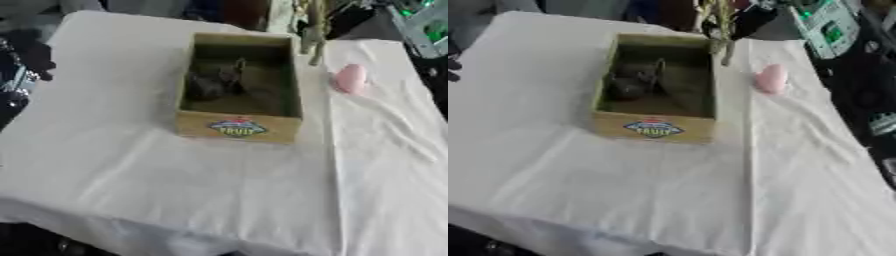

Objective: Pick up objects on the table and place them in the box.

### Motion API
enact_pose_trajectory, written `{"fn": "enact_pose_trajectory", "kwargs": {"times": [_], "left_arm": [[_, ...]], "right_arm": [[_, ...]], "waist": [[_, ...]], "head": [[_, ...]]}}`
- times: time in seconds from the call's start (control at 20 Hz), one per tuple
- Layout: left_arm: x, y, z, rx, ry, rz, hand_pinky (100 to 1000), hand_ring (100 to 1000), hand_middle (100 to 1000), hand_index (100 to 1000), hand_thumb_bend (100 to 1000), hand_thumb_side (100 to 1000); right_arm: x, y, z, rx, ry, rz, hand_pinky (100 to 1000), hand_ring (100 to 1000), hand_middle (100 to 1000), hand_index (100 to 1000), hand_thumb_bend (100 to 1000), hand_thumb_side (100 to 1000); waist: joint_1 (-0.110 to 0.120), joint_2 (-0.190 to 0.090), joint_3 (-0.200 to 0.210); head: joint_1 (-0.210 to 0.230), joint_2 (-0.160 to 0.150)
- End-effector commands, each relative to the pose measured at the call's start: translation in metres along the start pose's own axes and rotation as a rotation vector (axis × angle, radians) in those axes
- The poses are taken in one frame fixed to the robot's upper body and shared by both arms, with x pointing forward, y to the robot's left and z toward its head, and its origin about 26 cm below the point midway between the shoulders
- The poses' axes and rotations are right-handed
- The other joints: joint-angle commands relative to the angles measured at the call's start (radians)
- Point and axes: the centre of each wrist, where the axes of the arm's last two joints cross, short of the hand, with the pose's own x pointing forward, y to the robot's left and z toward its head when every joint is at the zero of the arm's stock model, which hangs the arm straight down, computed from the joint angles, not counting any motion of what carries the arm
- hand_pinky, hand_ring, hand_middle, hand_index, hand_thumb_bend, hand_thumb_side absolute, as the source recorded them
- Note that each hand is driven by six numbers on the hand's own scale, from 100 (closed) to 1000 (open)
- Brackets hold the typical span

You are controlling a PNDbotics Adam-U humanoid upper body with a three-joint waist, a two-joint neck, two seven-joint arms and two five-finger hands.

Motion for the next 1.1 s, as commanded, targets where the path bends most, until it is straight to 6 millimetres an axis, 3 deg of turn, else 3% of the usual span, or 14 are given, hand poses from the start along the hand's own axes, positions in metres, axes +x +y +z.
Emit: {"fn": "enact_pose_trajectory", "kwargs": {"times": [0.05,0.3,0.6,0.8,0.85,1.1], "left_arm": [[0.013,0.001,-0.007,-0.012,-0.052,0.004,581,598,630,796,548,705],[0.017,-0.004,-0.01,-0.022,-0.072,0.031,581,598,629,796,551,705],[0.019,-0.008,-0.012,-0.027,-0.084,0.052,581,597,617,795,555,705],[0.02,-0.009,-0.012,-0.029,-0.085,0.057,580,596,615,795,556,705],[0.019,-0.009,-0.012,-0.029,-0.084,0.057,581,596,615,795,557,705],[0.019,-0.009,-0.011,-0.031,-0.08,0.057,581,596,614,795,560,706]], "right_arm": [[-0.004,-0.004,-0.007,-0.028,0.026,0.012,348,389,422,500,205,102],[-0.009,0.018,-0.021,-0.043,0.073,-0.021,347,389,418,498,204,127],[-0.011,0.054,-0.034,-0.049,0.147,-0.024,364,402,428,509,216,151],[-0.009,0.078,-0.042,-0.007,0.172,0.01,419,446,475,566,251,208],[-0.008,0.082,-0.043,0.016,0.167,0.025,457,479,511,614,280,244],[-0.002,0.084,-0.049,0.164,0.096,0.163,542,556,583,707,389,357]], "waist": [[0.006,-0.01,0.016],[0.013,-0.001,0.055],[0.022,0.009,0.075],[0.026,0.014,0.081],[0.026,0.014,0.081],[0.026,0.012,0.078]], "head": [[-0.02,-0.006],[-0.045,-0.009],[-0.064,-0.014],[-0.072,-0.015],[-0.073,-0.014],[-0.072,-0.012]]}}
